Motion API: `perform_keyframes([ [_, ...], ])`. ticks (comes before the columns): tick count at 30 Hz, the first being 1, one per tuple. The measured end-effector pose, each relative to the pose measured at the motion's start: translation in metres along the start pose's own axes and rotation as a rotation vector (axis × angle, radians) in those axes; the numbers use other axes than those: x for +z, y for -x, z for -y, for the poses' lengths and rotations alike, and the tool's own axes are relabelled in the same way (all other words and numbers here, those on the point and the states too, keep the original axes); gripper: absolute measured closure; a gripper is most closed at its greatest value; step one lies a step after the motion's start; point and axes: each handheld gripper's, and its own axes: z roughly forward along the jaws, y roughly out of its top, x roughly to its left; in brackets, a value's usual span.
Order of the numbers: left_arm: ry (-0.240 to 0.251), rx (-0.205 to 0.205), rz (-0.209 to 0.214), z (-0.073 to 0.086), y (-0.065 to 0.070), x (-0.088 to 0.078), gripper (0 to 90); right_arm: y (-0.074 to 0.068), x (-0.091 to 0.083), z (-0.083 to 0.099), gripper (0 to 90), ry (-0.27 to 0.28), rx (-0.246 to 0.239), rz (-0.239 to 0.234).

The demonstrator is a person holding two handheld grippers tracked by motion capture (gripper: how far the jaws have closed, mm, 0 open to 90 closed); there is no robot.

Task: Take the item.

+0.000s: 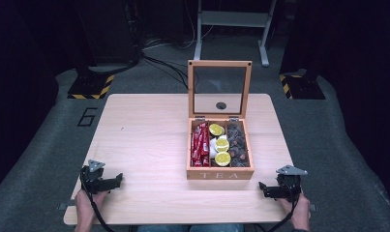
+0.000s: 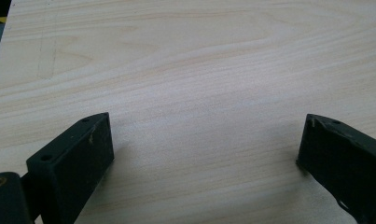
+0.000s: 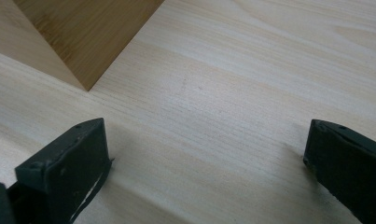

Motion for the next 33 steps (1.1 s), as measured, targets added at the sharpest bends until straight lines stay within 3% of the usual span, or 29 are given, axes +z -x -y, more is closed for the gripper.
perform_keyframes([
  [17, -0.008, 0.023, 0.029, 0.000, 0.004, -0.003, 0.3, 0.006, 0.001, -0.001, 0.0, 0.004, 0.002, 0.012],
  [20, 0.018, 0.032, 0.035, -0.003, 0.007, -0.005, 0.2, 0.006, 0.001, -0.001, 0.0, 0.003, 0.008, 0.009],
  [27, 0.029, 0.053, 0.076, -0.015, 0.014, -0.011, 0.2, 0.009, 0.000, -0.001, 0.0, -0.001, -0.012, -0.007],
  [33, 0.038, 0.100, 0.108, -0.027, 0.025, -0.017, 0.1, 0.010, -0.001, 0.001, 0.0, -0.002, -0.013, -0.018],
])
